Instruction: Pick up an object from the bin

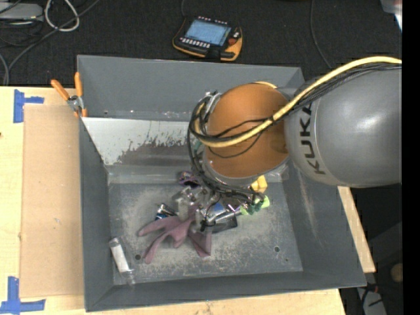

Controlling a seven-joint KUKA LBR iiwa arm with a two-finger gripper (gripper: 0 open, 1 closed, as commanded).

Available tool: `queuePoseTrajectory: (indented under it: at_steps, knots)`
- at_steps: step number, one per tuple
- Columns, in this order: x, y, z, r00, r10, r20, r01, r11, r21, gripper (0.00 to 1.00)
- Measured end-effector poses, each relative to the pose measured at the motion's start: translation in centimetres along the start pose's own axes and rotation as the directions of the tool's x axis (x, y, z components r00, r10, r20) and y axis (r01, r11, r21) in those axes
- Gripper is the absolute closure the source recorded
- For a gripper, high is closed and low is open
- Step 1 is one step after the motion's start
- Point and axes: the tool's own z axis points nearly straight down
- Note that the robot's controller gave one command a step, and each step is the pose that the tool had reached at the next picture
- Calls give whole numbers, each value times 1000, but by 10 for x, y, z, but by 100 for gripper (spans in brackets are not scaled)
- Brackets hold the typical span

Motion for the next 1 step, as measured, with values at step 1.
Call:
queuePoseTrajectory:
  at_steps: [1]
  knots:
    - [-29, 63, -37, 999, 38, 2, -38, 999, -2, 100]
